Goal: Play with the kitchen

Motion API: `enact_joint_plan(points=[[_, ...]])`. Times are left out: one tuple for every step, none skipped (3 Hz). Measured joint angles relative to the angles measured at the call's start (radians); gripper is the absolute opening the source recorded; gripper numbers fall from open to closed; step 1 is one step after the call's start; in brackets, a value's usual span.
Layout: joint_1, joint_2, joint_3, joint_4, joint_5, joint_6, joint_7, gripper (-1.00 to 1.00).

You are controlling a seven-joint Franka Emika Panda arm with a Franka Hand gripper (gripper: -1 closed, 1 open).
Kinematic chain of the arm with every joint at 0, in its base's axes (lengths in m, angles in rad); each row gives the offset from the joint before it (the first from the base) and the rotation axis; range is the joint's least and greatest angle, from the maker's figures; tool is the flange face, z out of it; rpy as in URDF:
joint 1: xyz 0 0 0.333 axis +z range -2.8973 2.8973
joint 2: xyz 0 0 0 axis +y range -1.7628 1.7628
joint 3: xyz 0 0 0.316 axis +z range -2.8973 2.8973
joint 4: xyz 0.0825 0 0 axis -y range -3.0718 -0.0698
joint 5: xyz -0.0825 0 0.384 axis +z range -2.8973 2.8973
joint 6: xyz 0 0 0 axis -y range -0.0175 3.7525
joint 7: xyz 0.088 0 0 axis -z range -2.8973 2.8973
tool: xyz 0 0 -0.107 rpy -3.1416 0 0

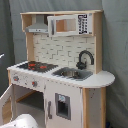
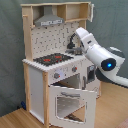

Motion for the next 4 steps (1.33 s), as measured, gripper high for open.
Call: enact_joint_plan(points=[[0.049,0.003,0.063,0.0,-0.032,0.001,-0.054,1.0],[0.099,0.007,0.128,0.0,-0.054,0.002,-0.132,1.0],[0.128,0.009,0.173,0.0,-0.06,0.004,-0.219,1.0],[0.142,0.011,0.214,0.001,-0.06,0.023,-0.309,1.0]])
